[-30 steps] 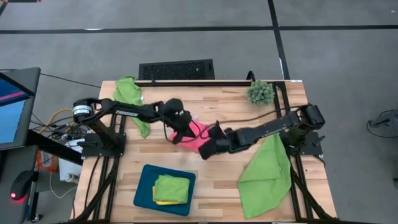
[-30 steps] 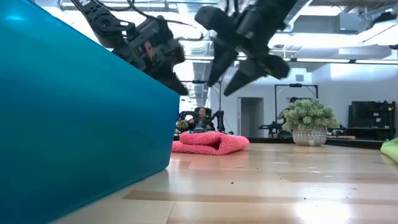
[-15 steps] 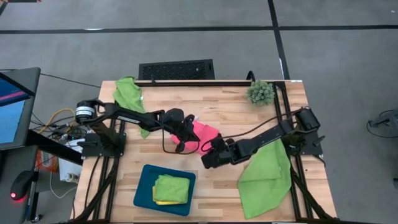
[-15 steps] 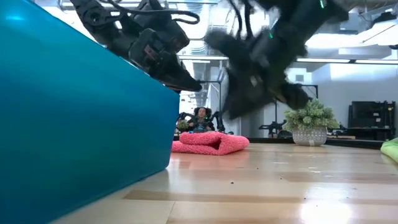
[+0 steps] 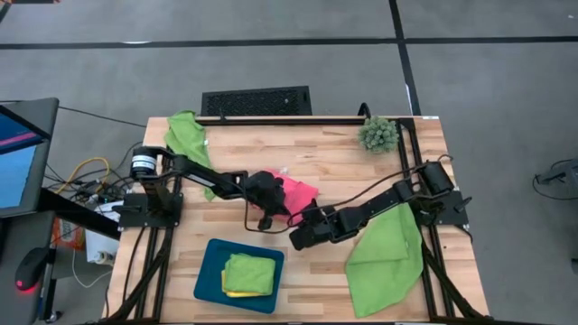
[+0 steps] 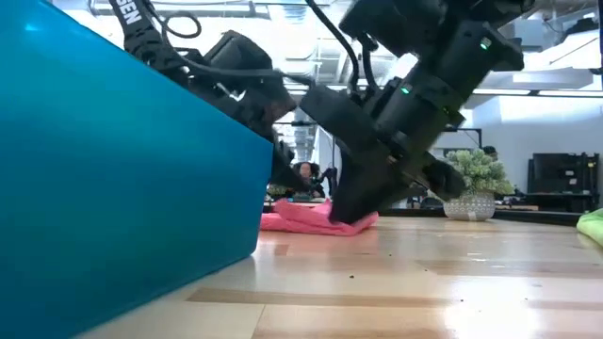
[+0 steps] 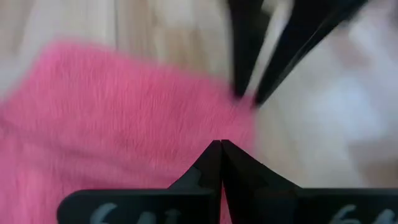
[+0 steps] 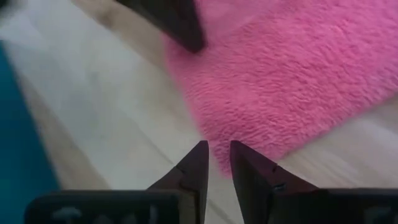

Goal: Fold microfiber towels
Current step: Fold the pink microfiber towel

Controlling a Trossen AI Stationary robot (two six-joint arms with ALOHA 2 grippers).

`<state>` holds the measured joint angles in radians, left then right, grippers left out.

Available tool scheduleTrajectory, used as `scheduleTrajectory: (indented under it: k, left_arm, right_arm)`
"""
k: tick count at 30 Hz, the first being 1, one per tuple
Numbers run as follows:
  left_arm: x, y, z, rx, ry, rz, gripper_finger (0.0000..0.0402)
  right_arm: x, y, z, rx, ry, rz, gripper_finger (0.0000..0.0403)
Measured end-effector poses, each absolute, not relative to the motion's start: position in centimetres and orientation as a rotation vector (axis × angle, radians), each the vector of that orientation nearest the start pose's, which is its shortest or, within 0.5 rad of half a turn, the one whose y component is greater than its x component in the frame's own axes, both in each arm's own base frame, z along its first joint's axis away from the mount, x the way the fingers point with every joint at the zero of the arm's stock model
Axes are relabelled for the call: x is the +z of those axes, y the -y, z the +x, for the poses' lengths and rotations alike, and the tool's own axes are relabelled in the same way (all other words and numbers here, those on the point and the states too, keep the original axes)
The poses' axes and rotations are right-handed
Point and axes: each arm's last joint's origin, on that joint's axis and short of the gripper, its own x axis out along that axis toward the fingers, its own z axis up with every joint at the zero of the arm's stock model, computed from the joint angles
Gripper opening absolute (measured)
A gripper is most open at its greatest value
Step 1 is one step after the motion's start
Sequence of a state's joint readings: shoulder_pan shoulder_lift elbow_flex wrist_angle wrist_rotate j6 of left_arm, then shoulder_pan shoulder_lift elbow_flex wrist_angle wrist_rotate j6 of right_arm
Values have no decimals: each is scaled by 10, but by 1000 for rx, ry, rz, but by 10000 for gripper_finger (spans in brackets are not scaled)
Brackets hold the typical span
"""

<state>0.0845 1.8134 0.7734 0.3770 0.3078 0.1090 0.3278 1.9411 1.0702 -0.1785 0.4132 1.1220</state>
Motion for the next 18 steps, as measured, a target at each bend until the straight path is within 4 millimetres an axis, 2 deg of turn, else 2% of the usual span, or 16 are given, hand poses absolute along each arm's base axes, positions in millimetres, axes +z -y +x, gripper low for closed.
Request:
scheduleTrajectory:
  k: [4,7,10,14,18]
  left_arm:
    - [104,-20,329,-237,-741,-21,0]
    - [99,-19,330,-254,-747,-30,0]
    - [99,-20,330,-247,-751,-40,0]
    - [99,-21,329,-229,-759,-39,0]
    - [99,-21,329,-228,-762,-41,0]
  right_arm:
    - [121,-108,351,-564,-812,622,91]
    - [121,-108,351,-555,-815,608,91]
    - [126,-108,350,-563,-793,604,91]
    - [145,-111,347,-638,-639,560,91]
    - [139,-103,348,-714,-622,537,91]
